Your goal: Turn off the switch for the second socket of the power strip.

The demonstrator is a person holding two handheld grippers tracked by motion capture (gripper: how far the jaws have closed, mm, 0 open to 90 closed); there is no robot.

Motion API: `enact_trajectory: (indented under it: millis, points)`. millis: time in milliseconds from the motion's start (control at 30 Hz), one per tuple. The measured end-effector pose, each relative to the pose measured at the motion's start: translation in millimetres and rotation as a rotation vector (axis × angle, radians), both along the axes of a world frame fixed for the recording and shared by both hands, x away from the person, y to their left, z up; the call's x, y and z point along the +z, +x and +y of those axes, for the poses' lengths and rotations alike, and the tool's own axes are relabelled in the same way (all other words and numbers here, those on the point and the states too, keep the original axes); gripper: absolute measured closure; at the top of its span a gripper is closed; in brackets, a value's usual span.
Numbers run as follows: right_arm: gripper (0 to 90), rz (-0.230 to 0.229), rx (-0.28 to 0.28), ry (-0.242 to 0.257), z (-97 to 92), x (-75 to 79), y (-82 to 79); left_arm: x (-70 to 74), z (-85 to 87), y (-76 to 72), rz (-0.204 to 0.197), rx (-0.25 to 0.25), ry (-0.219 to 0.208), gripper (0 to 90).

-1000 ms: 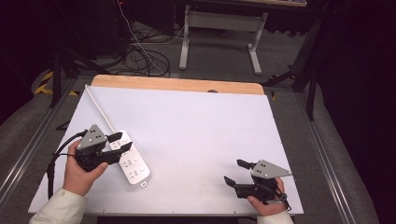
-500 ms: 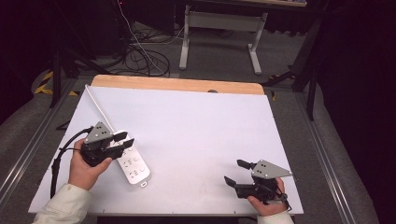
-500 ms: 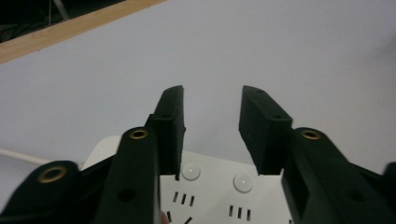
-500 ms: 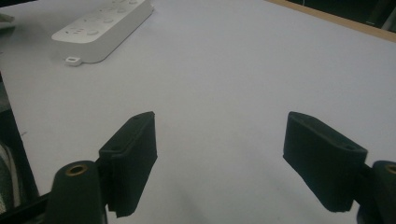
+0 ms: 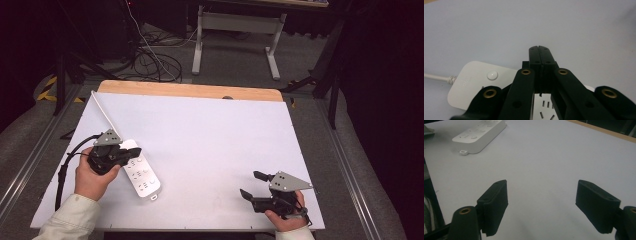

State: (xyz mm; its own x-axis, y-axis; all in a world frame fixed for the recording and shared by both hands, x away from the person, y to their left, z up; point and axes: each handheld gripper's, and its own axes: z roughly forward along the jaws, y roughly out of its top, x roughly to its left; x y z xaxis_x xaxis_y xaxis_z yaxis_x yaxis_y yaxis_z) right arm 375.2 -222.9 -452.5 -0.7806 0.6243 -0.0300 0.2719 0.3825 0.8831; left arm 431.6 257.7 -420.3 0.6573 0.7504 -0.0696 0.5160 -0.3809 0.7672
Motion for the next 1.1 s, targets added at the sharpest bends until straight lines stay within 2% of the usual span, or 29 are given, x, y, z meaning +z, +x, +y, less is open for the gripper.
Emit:
enact_trajectory:
  millis: [67,100,133,200,300,567,633,800,933,1000,1100]
  points:
    - [26.1,0.0,0.0,0.0,-0.1,0.1,-0.1,-0.3,0.0,1.4,-0.003,0.012,0.026,90.0]
    - [26.2,0.0,0.0,0.0,-0.2,0.1,-0.1,-0.3,0.0,1.4,-0.003,0.012,0.026,90.0]
    - [26.1,0.0,0.0,0.001,-0.2,0.1,-0.1,-1.9,-1.3,3.0,0.017,0.027,0.028,90.0]
    - [26.2,-0.001,0.001,0.0,-0.2,0.1,-0.1,-2.4,-0.9,4.4,0.022,0.026,0.038,90.0]
    - [26.2,-0.001,0.001,0.001,-0.2,0.1,-0.2,-6.6,-1.9,9.2,0.061,0.037,0.051,90.0]
    - [26.1,0.001,0.003,0.003,-0.4,-0.1,0.0,-11.7,-4.2,14.4,0.093,0.038,0.094,90.0]
    - [26.1,0.003,0.002,0.003,-0.4,-0.1,-0.1,-13.1,-6.4,15.9,0.094,0.035,0.131,90.0]
    - [26.2,0.005,0.003,0.003,-0.4,-0.2,0.1,-16.2,-10.2,19.0,0.114,0.027,0.162,90.0]
    - [26.1,0.006,0.005,0.005,-0.4,-0.3,0.2,-17.8,-11.1,20.5,0.129,0.022,0.164,90.0]
    - [26.1,0.006,0.006,0.006,-0.5,-0.3,0.2,-19.2,-11.4,22.6,0.142,0.03,0.181,90.0]
    - [26.1,0.007,0.005,0.004,-0.7,-0.2,0.2,-20.0,-11.0,23.7,0.151,0.044,0.177,90.0]
